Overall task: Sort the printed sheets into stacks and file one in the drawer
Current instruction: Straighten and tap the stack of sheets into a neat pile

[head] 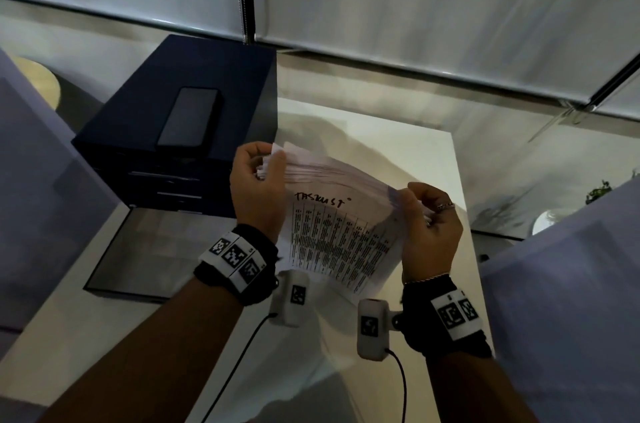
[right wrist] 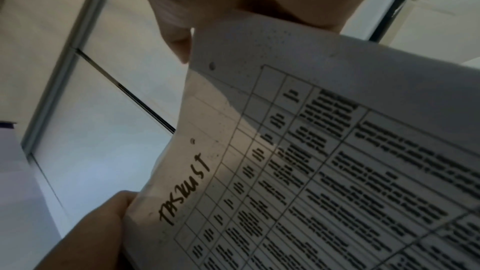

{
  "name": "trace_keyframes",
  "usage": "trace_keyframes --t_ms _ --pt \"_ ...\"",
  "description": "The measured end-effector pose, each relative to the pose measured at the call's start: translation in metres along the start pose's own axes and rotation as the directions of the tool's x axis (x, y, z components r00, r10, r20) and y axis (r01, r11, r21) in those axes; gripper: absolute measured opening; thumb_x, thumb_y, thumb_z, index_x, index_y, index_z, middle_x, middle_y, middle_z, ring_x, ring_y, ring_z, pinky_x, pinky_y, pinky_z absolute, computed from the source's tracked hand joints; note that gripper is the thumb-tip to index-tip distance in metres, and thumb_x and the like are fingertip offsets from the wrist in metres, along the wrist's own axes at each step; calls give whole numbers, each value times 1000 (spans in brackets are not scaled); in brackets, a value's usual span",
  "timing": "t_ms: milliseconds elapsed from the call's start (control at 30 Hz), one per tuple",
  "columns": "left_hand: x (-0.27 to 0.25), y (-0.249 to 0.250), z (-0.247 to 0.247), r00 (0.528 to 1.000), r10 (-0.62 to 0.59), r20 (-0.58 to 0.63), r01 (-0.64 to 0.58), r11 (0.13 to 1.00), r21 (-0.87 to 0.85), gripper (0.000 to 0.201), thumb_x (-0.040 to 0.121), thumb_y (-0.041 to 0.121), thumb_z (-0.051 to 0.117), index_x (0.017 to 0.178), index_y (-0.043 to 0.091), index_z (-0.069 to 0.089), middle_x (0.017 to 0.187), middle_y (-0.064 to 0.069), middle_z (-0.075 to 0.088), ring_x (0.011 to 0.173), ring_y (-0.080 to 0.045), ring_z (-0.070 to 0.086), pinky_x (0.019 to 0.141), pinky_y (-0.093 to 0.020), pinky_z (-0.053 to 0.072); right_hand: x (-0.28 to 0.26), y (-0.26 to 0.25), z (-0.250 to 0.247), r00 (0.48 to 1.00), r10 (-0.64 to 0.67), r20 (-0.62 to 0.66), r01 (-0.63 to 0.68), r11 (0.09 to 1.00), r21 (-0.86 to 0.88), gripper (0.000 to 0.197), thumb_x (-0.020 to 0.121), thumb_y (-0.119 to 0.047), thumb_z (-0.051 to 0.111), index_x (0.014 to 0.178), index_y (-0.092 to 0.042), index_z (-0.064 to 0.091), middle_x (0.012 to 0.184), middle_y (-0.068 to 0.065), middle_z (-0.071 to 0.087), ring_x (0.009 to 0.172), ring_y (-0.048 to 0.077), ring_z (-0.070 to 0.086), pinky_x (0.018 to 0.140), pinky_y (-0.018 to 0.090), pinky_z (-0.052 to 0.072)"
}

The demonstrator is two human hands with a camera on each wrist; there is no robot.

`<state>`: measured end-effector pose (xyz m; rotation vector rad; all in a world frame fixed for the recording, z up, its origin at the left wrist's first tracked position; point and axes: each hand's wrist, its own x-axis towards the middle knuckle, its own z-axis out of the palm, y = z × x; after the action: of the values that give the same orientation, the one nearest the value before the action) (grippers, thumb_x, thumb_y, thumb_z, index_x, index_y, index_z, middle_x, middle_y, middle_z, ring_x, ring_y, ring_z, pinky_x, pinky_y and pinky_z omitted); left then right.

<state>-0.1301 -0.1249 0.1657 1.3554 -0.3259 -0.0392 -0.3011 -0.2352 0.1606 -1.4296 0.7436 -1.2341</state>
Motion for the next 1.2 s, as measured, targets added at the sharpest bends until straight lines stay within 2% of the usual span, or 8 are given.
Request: trace_keyframes --t_ms 267,367,467,567,700,933,1067,1200 --pt "-6 -4 -5 994 33 108 -37 999 31 13 91 12 62 100 8 54 82 4 59 65 -1 58 57 -21 50 2 -2 5 999 1 -41 -1 1000 -5 23 84 -4 56 105 -2 63 88 2 66 80 -4 63 73 8 47" --pt "-4 -4 -6 993 14 117 -16 1000 13 16 92 17 63 101 7 54 83 4 59 66 -1 59 59 -22 50 -3 -5 2 999 6 42 -6 1000 -2 35 85 -5 69 116 -10 55 93 7 68 84 4 67 72 13 50" --pt "-1 -8 -17 938 19 347 -3 999 -48 53 78 21 77 118 11 44 98 -1 59 78 -5 65 67 -20 54 -11 0 -6 992 39 123 -33 998 -50 69 67 7 80 126 -9 47 99 -3 63 85 -6 66 68 9 51" --pt "5 -16 -32 865 -86 494 42 994 100 69 62 11 88 120 13 51 107 4 65 96 -8 68 79 -22 57 -11 10 -10 976 126 180 -96 981 -170 56 66 1 84 115 -14 62 98 -13 67 89 -9 65 71 6 50" --pt "-3 -11 -27 892 -96 442 18 984 178 41 68 18 83 106 9 69 93 13 72 87 4 69 75 -15 54 -7 10 -10 974 151 171 -126 981 -148 32 74 1 79 99 -18 71 84 -24 73 85 -5 69 75 11 53" --pt "-19 -10 -26 900 -18 435 9 1000 24 38 82 13 70 113 10 47 102 1 62 87 -4 68 71 -19 55 -11 -1 -9 995 69 75 -67 997 -36 39 71 3 80 107 2 65 88 -3 71 78 0 68 69 16 53" --pt "-20 -8 -25 887 12 462 6 999 -37 44 81 25 72 113 9 46 101 0 64 90 -6 68 74 -19 55 0 -9 -2 998 48 -34 -47 998 53 32 80 -31 71 102 -8 67 81 -8 73 80 7 69 72 19 52" --pt "-16 5 -10 951 18 310 -15 1000 -12 35 85 36 68 101 8 54 89 1 62 74 -5 64 62 -18 53 12 -9 5 991 76 -107 -73 997 31 9 90 -3 60 90 -6 69 71 -4 74 75 15 71 74 27 54"
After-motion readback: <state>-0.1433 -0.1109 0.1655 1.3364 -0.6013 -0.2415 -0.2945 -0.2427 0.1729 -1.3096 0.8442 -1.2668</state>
